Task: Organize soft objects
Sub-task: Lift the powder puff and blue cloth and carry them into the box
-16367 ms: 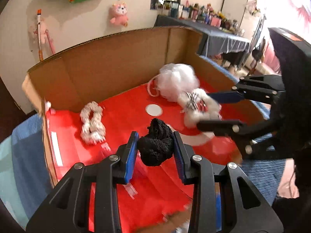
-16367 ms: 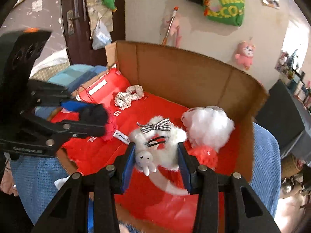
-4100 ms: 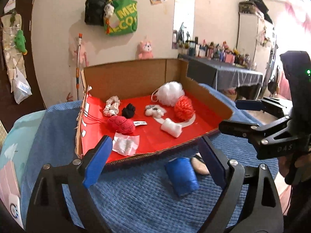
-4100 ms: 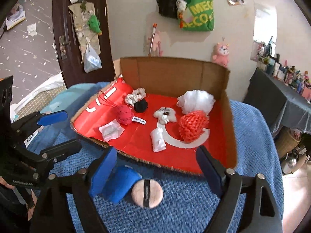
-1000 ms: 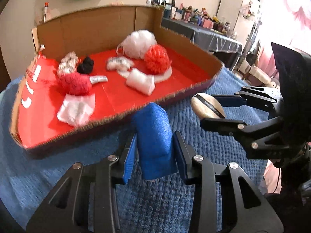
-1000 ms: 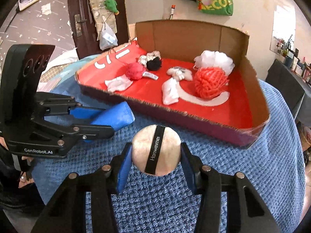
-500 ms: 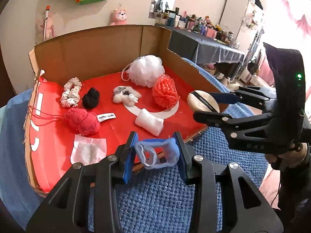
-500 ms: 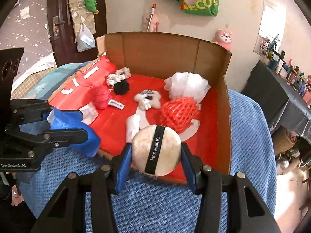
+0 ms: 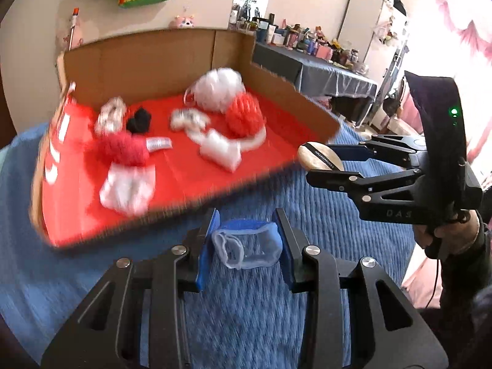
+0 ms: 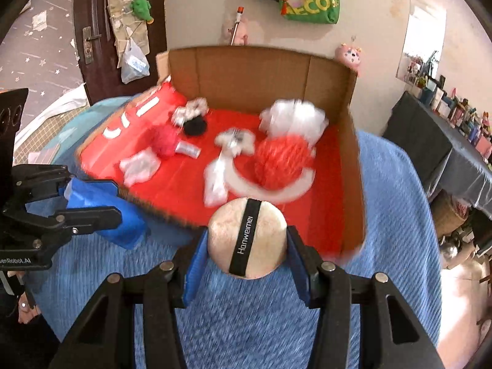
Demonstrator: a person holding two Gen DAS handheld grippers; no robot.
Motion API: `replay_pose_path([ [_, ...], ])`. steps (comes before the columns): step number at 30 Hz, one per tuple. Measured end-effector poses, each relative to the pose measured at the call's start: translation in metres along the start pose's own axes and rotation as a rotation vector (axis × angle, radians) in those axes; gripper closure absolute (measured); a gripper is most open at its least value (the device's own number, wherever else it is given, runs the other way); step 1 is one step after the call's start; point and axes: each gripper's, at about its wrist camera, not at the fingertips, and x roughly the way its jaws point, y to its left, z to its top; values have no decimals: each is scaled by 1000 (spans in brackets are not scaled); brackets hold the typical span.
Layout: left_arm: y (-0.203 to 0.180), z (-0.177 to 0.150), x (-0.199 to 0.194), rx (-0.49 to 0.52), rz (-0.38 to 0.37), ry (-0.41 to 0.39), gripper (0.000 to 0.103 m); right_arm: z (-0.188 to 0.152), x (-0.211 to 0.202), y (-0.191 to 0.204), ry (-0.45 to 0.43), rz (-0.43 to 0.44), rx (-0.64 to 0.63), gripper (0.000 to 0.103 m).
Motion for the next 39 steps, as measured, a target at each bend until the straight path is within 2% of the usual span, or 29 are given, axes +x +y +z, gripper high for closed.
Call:
replay_pose_path([
  [4, -3, -38, 1, -17, -8, 21, 67, -33, 7, 9, 46, -6, 3, 50],
  [6, -2, -50, 2, -20, -4, 31, 61, -42, 11, 10, 66, -7, 5, 50],
  [8, -1, -58, 3, -19, 12, 41, 45, -48, 14, 11, 79, -11, 10, 50],
  [9, 0, -60, 5, -22, 21, 49, 44, -50, 16, 11, 82, -12, 12, 50],
  [14, 0, -69, 8, -20, 33, 77, 43, -58, 17, 14, 88, -13, 10, 46],
  [16, -1, -71, 9, -15, 38, 82, 43, -60, 16, 15, 85, -14, 11, 38],
  [21, -3, -74, 10, 10, 52, 88, 43, -63, 14, 12, 64, -27, 26, 35],
  [22, -4, -74, 9, 16, 53, 90, 46, -62, 14, 11, 63, -26, 31, 35],
  [23, -4, -75, 8, 23, 54, 90, 55, -63, 13, 11, 59, -26, 32, 35],
  [24, -5, -76, 8, 30, 57, 91, 59, -63, 13, 11, 53, -29, 30, 36],
  [26, -6, -77, 8, 37, 77, 90, 67, -64, 13, 12, 46, -30, 18, 49],
  [27, -5, -77, 7, 34, 90, 84, 69, -64, 14, 14, 45, -21, 10, 50],
  [36, -6, -60, -2, 23, 61, 54, 69, -54, -1, 18, -12, 5, 5, 51],
  [39, -8, -40, -5, 26, 48, 23, 69, -40, -11, 12, -41, 24, 18, 50],
])
